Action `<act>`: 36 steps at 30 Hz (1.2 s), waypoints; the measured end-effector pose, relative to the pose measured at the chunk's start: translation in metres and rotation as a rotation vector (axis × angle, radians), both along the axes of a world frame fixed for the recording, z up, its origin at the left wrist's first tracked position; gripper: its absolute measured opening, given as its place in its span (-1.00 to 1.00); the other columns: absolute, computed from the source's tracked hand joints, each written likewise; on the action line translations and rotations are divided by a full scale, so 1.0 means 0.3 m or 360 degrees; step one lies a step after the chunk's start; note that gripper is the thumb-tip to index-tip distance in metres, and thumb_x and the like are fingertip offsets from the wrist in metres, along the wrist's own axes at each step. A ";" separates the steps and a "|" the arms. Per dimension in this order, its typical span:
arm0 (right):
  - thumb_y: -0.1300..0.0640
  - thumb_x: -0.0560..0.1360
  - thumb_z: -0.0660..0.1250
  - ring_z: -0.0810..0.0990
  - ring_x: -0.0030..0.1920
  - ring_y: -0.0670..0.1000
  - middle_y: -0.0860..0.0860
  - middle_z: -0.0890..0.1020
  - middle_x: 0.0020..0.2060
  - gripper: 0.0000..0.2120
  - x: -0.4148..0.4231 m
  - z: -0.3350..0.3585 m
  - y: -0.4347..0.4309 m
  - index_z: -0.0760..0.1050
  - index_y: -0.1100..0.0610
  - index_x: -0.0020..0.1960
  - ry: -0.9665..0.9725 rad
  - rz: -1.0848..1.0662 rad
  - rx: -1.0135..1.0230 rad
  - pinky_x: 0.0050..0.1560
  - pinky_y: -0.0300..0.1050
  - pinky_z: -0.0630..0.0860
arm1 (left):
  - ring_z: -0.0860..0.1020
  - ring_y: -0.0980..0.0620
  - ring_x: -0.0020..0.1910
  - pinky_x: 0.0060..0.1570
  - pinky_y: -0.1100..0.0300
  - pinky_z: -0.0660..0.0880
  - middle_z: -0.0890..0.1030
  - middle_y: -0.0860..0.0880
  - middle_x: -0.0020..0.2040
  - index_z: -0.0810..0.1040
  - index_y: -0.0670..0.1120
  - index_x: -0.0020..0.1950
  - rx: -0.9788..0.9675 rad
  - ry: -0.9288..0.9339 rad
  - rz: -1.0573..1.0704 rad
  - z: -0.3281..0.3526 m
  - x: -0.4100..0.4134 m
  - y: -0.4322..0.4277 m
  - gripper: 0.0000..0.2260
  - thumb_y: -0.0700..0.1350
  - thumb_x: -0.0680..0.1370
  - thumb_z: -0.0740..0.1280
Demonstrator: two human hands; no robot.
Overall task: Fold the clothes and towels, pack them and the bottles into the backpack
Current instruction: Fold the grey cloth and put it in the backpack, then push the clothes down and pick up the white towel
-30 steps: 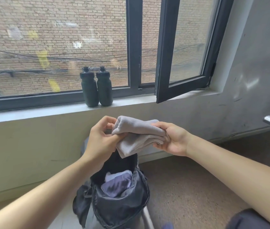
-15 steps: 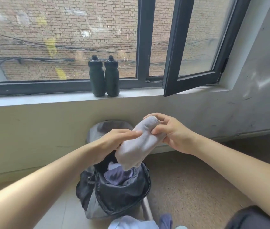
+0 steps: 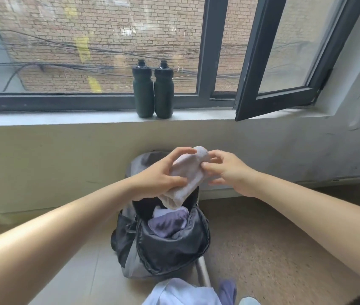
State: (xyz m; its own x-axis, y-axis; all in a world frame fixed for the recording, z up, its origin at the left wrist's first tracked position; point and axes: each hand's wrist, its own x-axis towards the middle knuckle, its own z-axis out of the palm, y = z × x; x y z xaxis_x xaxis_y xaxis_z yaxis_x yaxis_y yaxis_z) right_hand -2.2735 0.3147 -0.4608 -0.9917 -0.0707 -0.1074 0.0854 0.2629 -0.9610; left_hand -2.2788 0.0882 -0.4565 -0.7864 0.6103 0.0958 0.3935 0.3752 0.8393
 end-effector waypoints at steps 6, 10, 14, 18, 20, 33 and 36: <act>0.06 0.55 0.42 0.59 0.00 0.01 0.05 0.58 0.13 -0.66 -0.114 -0.201 0.025 0.52 0.08 0.30 -0.0156 0.0258 0.0894 -0.09 -0.19 0.54 | 0.50 -0.10 0.23 0.29 -0.04 0.46 0.38 0.06 0.28 0.44 0.48 0.17 -0.0890 0.0286 -0.0008 -0.201 -0.179 -0.082 -0.44 -0.24 0.51 0.26; 0.06 0.53 0.43 0.57 0.23 0.08 0.07 0.57 0.22 -0.59 -0.146 -0.401 0.030 0.53 0.07 0.35 -0.0287 0.0362 0.1093 0.10 -0.17 0.44 | 0.60 -0.12 -0.10 -0.07 -0.03 0.58 0.31 0.06 0.30 0.36 0.42 0.27 -0.1321 0.0584 -0.0096 -0.372 -0.262 -0.082 -0.55 -0.14 0.58 0.25; -0.25 0.33 0.44 0.38 0.41 0.25 0.12 0.31 0.42 -0.24 -0.146 -0.630 0.036 0.35 -0.16 0.49 -0.0507 0.0287 0.1048 0.41 0.16 0.41 | 0.44 -0.09 -0.18 -0.34 0.00 0.40 0.29 -0.04 0.34 0.28 0.32 0.40 -0.1604 0.0910 -0.0280 -0.562 -0.329 -0.057 -0.51 -0.16 0.60 0.24; -0.16 0.42 0.52 0.29 0.53 0.13 0.02 0.30 0.52 -0.18 -0.112 -0.776 0.043 0.21 -0.19 0.58 -0.0548 0.0258 0.0723 0.41 -0.05 0.34 | 0.51 -0.14 0.12 -0.02 -0.05 0.51 0.21 -0.11 0.54 0.10 0.28 0.57 -0.1697 0.1178 -0.0421 -0.720 -0.425 -0.024 -0.26 -0.24 0.52 0.29; -0.04 0.45 0.54 0.41 0.45 0.00 -0.09 0.42 0.47 -0.26 -0.107 -0.825 0.040 0.28 -0.17 0.54 -0.0457 0.0205 0.0596 0.30 -0.19 0.39 | 0.48 -0.14 0.24 0.07 -0.08 0.51 0.17 -0.11 0.57 0.08 0.27 0.59 -0.1704 0.1218 -0.0459 -0.778 -0.475 -0.001 -0.23 -0.22 0.51 0.32; 0.13 0.53 0.45 0.47 0.35 -0.04 -0.10 0.49 0.37 -0.47 -0.131 -0.886 0.063 0.39 -0.07 0.45 -0.0207 0.0058 0.0606 0.23 -0.27 0.35 | 0.38 -0.21 0.41 0.42 -0.21 0.27 0.24 -0.06 0.57 0.31 0.21 0.56 -0.1864 0.0600 -0.0218 -0.959 -0.562 0.143 -0.43 -0.17 0.59 0.27; 0.05 0.55 0.43 0.40 0.45 0.05 0.00 0.43 0.45 -0.38 -0.113 -0.863 0.067 0.29 -0.07 0.55 -0.0251 0.0134 0.0717 0.33 -0.14 0.35 | 0.24 -0.25 0.47 0.45 -0.26 0.17 0.25 -0.12 0.53 0.41 0.19 0.50 -0.1744 0.0540 -0.0127 -0.947 -0.523 0.153 -0.46 -0.18 0.55 0.27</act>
